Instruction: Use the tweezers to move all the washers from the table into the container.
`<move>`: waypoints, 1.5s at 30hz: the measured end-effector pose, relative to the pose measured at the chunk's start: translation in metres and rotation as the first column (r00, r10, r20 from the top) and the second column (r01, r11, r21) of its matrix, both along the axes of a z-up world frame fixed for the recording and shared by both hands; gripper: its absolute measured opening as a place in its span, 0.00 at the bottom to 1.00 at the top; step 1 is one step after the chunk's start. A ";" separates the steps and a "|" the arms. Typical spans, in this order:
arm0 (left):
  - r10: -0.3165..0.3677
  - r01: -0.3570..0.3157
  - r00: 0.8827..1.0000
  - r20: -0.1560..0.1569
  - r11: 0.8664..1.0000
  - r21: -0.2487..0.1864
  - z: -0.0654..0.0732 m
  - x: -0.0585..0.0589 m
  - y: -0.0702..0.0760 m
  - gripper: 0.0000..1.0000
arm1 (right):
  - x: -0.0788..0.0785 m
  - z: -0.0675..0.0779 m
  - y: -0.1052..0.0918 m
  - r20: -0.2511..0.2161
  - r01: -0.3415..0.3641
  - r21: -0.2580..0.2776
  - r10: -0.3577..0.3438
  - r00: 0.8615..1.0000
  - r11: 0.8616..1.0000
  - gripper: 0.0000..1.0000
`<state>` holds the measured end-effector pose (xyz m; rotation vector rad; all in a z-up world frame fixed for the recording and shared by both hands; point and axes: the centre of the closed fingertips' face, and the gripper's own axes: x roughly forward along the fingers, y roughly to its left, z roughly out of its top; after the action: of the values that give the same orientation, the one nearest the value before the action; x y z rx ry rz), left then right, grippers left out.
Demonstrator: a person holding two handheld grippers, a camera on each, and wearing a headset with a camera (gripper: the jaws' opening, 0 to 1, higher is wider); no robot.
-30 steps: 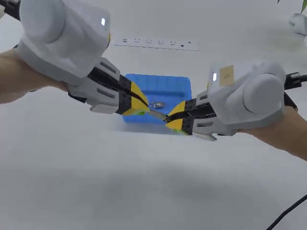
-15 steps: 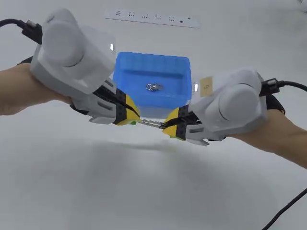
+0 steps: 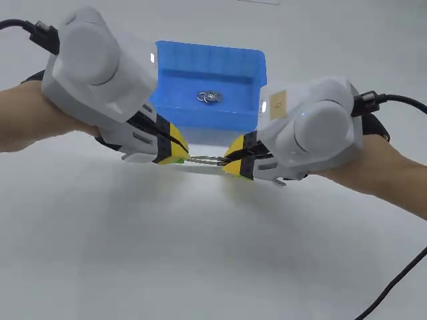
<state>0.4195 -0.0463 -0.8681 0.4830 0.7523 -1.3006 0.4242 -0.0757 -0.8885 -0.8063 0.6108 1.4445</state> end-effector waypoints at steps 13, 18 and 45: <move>-0.003 0.003 1.000 -0.011 1.000 0.013 -0.001 -0.007 0.000 0.05 | 0.000 -0.003 -0.004 -0.022 0.017 -0.009 -0.017 1.000 1.000 0.11; 0.022 -0.022 1.000 0.001 1.000 0.016 0.006 -0.007 0.006 0.05 | 0.001 0.001 -0.005 -0.005 0.028 -0.006 -0.028 1.000 1.000 0.14; 0.338 -0.337 0.941 -0.021 0.929 -0.149 0.062 -0.092 0.043 0.45 | -0.064 0.079 -0.073 -0.113 0.342 0.290 -0.323 0.940 0.894 0.35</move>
<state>0.3274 -0.0037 -0.8058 0.2212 0.6917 -1.0222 0.3604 -0.1491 -0.8093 -0.3899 0.5253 1.2100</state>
